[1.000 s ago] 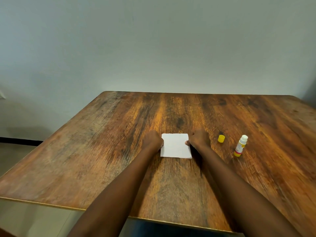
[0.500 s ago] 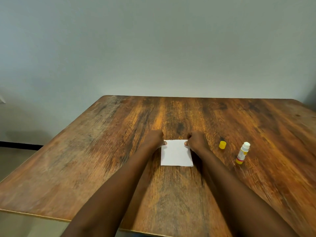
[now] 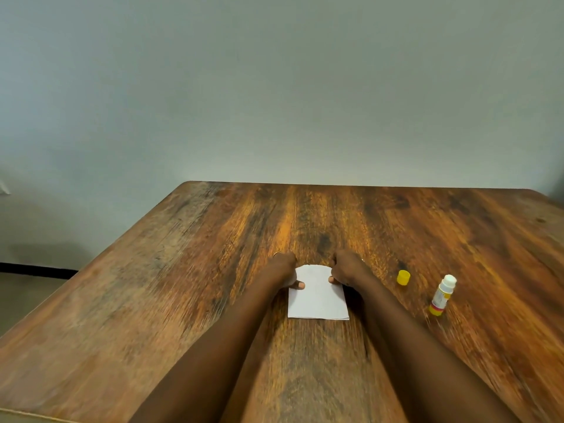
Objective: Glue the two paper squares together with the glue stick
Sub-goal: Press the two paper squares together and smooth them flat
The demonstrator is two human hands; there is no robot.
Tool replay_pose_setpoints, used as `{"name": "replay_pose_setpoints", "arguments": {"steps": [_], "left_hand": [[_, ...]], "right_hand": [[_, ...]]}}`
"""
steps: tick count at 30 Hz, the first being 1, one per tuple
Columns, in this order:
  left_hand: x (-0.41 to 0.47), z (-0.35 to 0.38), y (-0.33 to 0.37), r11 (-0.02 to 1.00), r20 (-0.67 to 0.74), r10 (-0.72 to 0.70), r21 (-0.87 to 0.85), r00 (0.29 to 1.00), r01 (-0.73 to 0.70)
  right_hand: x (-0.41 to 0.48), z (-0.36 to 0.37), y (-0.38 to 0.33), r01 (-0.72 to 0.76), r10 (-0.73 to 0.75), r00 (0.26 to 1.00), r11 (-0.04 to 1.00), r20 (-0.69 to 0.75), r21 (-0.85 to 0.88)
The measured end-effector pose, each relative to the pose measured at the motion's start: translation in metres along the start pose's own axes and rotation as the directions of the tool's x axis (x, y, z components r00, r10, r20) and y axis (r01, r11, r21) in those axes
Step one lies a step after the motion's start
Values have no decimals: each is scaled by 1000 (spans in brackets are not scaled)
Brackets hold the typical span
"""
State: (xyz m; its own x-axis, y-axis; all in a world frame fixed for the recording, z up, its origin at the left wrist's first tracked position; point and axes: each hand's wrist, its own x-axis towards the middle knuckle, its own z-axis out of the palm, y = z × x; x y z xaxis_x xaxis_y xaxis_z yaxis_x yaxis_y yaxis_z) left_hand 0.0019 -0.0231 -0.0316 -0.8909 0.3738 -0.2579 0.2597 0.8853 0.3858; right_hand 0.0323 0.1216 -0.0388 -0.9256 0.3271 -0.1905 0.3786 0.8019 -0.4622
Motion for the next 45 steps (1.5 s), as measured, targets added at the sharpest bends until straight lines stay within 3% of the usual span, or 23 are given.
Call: {"name": "replay_pose_setpoints", "arguments": {"steps": [2, 5, 10, 13, 18, 24, 31, 39, 45], "left_hand": [[-1, 0, 0, 1000, -1, -2, -19, 1000, 2], [-2, 0, -2, 984, -4, 13, -177, 1000, -14], [-6, -3, -5, 915, -17, 18, -403, 1000, -24], [-10, -5, -5, 866, -47, 34, -498, 998, -53], [-19, -10, -5, 727, -131, 15, -679, 991, -100], [-21, -9, -5, 765, -273, -32, -626, 961, -152], [-23, -13, -3, 815, -363, -18, -544, 931, -197], [-22, -12, -19, 751, -334, -49, -634, 941, -185], [-21, -10, -13, 844, -301, 98, -480, 949, -239]], "right_hand": [[-1, -2, -1, 6, -6, 1000, 1000, 24, 1], [-1, -4, 1, 54, -54, 995, 999, 80, 0], [-3, -8, 2, 168, -181, 982, 971, 63, 171], [-8, -5, -6, 271, -276, 961, 946, 2, 176], [-9, -2, -11, 291, -273, 954, 942, -123, 167], [-13, -10, -15, 361, -341, 932, 901, -120, 242], [-18, -17, -17, 307, -289, 951, 867, -105, 393], [-15, -30, -2, 253, -260, 964, 855, -47, 454], [-17, -25, 0, 236, -260, 966, 862, -10, 448]]}}
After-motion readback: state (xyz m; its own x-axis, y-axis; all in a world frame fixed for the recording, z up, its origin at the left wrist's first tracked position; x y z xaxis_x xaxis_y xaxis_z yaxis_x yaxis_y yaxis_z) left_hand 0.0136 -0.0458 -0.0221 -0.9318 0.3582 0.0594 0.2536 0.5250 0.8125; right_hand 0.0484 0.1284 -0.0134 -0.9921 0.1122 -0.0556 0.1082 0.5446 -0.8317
